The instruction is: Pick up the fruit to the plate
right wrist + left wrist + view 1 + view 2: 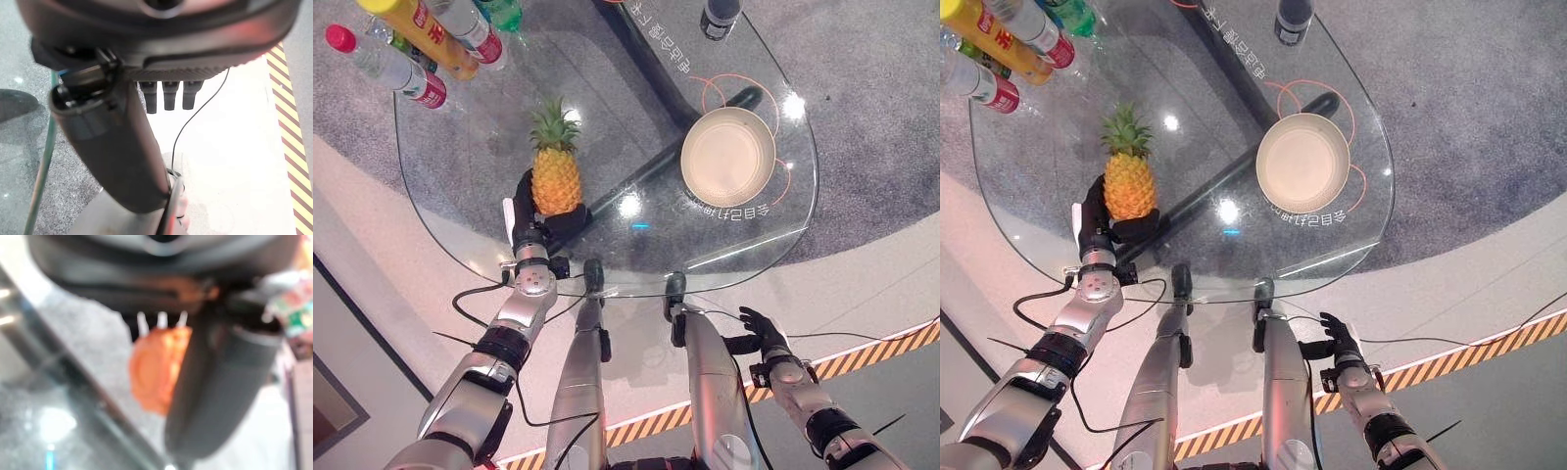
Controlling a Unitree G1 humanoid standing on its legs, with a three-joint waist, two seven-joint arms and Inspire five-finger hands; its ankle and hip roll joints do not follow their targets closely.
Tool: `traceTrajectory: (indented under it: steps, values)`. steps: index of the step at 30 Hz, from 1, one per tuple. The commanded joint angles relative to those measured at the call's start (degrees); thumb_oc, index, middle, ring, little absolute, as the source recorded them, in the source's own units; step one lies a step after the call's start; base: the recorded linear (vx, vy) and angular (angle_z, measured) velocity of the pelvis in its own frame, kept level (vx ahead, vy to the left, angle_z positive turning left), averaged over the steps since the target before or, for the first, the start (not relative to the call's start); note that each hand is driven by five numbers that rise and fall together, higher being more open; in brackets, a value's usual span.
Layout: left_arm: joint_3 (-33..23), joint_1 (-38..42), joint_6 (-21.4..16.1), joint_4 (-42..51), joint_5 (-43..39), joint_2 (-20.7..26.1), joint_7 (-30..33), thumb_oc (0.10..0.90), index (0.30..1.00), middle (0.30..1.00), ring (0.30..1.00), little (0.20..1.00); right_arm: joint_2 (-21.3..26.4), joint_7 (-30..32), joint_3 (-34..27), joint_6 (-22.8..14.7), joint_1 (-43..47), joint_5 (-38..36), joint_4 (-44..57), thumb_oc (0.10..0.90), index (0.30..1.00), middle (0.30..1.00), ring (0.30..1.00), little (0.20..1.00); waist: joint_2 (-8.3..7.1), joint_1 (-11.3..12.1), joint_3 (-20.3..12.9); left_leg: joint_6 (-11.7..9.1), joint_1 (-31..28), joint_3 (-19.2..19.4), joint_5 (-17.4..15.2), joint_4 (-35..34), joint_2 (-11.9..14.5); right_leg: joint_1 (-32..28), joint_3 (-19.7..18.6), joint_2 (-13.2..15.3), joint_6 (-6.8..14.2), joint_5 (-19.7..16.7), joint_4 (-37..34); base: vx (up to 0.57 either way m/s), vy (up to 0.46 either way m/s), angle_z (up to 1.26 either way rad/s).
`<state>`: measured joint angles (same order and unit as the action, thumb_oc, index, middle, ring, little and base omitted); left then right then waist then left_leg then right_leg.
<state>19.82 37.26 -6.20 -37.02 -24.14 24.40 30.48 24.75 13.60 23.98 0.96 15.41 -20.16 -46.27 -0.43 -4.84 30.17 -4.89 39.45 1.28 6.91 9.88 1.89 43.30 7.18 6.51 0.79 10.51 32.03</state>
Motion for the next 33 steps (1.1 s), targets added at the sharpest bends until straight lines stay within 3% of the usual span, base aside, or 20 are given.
traceTrajectory:
  steps: [1, 21, 33]
  values:
    - [-0.3, 5.7, 1.1, -2.7, -0.2, 1.4, -1.1, 0.1, 0.3, 0.3, 0.3, 0.2, -1.1, -0.1, 2.8, 0.1, 0.1, 0.6, 2.1, 0.8, 0.9, 0.9, 0.9, 0.9, -2.25, -1.2, -0.4, 1.8, 0.3, 4.5, -7.0, 9.9, -3.0, -3.1, -3.4, -1.0, 4.3, -15.4, -17.8, 0.0, 0.0, 0.0]
    - [-0.8, 4.6, 1.2, -2.5, -1.3, 1.5, -1.6, 0.1, 0.3, 0.3, 0.3, 0.2, -1.3, 0.0, 2.7, -0.6, 0.2, 0.1, 1.6, 0.8, 0.9, 0.9, 0.9, 0.9, -1.66, -0.7, -0.4, 1.9, 0.5, 4.2, -7.4, 11.0, -3.3, -3.1, -2.6, -1.0, 4.1, -14.6, -16.7, 0.0, 0.0, 0.0]
    - [-2.7, 2.1, -0.3, -2.5, -2.2, 1.8, -2.0, 0.1, 0.3, 0.3, 0.3, 0.2, -1.5, 0.3, 1.5, -0.9, -0.2, -1.0, -1.2, 0.8, 0.9, 0.9, 0.9, 0.9, -1.33, 0.0, -0.4, 1.9, -3.2, 4.0, -8.1, 10.9, -3.4, -7.0, -2.7, -0.8, 3.9, -13.8, -16.8, 0.0, 0.0, 0.0]
